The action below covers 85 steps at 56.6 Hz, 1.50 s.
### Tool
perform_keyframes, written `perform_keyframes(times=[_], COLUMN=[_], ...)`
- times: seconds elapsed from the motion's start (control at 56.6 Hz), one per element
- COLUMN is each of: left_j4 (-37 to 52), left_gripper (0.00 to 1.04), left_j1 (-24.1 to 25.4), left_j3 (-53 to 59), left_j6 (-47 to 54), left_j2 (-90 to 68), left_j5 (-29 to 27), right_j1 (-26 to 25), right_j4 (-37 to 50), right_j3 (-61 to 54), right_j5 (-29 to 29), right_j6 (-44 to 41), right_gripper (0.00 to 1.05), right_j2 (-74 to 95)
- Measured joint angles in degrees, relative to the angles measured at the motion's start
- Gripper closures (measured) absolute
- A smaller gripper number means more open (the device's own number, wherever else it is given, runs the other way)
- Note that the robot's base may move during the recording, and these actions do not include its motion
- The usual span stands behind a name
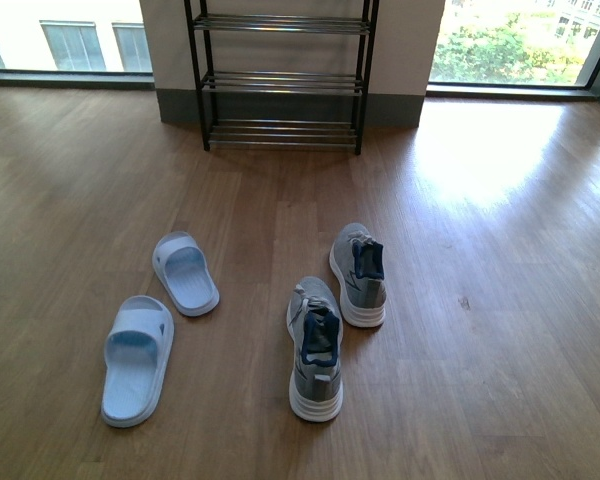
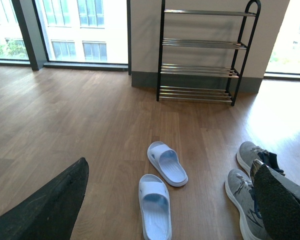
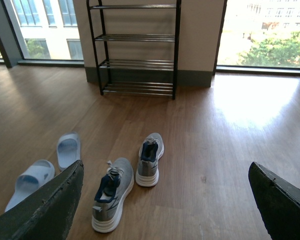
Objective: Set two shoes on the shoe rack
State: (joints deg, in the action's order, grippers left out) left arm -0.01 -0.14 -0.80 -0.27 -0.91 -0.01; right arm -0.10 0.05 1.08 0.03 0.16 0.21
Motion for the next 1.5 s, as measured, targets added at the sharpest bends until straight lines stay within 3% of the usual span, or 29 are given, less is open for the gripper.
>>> perform_keyframes(times=[1.502], left_j4=[0.00], left_gripper=[0.09], left_j1=[0.00], left_j3=[0.00], left_j6=[0.00], left_j2=[0.00], left_j5=[0.02], right_j1=[0.00], right_j4=[-0.07], right_j3=[0.00], right_j5=[0.04], right_j6=[0.00], right_gripper=[0.09], right_j2=[0.00])
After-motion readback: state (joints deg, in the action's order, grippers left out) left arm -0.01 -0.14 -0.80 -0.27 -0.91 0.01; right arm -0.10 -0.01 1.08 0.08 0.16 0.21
